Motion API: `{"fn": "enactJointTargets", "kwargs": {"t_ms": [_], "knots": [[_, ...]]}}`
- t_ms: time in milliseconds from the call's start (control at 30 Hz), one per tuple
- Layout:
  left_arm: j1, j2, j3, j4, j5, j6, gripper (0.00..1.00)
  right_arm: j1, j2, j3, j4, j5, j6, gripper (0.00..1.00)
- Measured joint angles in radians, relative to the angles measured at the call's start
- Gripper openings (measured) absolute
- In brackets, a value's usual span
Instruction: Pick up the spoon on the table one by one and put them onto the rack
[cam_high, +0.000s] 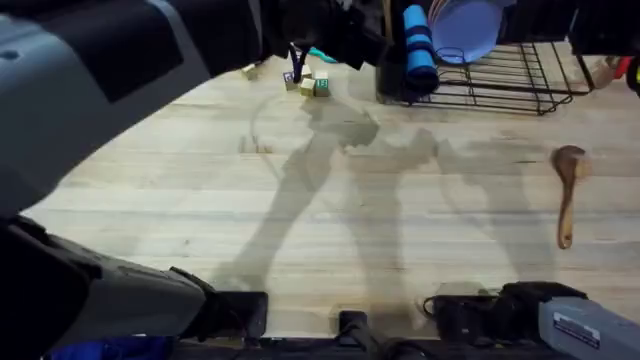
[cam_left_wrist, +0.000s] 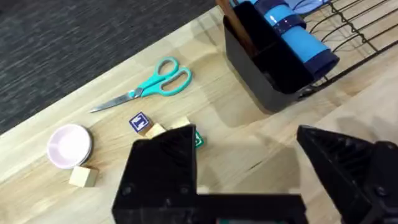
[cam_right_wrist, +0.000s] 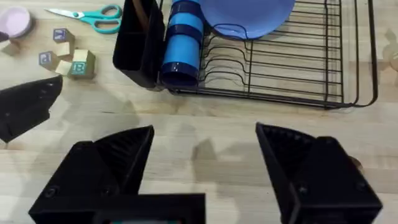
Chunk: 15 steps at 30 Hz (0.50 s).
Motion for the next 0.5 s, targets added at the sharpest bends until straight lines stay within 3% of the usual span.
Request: {"fn": "enactJointTargets", "kwargs": {"t_ms": [267, 500], "knots": [[0.012, -0.002, -0.070, 0.000, -0.015, 0.003, 0.993, 0.000, 0.000, 0.000, -0.001, 0.000, 0.000, 0.996], [0.107, -0.065, -0.119, 0.002, -0.023, 0.003, 0.993, 0.000, 0.000, 0.000, -0.001, 0.000, 0.000, 0.997]]}}
